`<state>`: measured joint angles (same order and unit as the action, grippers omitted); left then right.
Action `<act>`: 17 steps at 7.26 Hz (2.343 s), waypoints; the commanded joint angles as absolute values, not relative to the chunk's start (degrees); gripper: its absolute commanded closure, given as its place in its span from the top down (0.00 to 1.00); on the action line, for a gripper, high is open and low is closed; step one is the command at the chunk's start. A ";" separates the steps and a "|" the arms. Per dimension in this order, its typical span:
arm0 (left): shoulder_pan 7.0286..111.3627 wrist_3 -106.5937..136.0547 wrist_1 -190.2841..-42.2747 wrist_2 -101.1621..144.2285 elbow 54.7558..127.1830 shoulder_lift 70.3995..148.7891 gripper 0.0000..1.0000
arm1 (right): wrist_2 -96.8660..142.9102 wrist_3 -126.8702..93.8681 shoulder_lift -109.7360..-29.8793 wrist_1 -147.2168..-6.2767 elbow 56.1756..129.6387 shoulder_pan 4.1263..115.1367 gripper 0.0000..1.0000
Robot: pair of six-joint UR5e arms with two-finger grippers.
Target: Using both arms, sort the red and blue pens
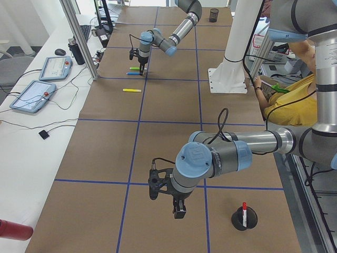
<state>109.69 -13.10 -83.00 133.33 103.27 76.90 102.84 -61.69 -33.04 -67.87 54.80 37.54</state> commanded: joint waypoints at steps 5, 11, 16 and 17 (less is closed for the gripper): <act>106.11 -12.92 -83.06 133.42 103.18 76.99 1.00 | 105.89 -61.44 -32.69 -71.07 62.38 41.30 0.00; 86.16 -3.78 -90.53 132.98 102.83 79.36 1.00 | 117.84 -52.15 -51.38 -84.58 91.25 49.81 0.00; 86.04 -2.20 -90.70 133.59 102.31 80.24 1.00 | 125.39 -38.35 -68.70 -94.22 109.24 61.31 0.00; 86.04 -2.28 -90.70 133.59 102.30 80.33 1.00 | 127.07 -36.75 -72.21 -94.13 110.55 64.39 0.00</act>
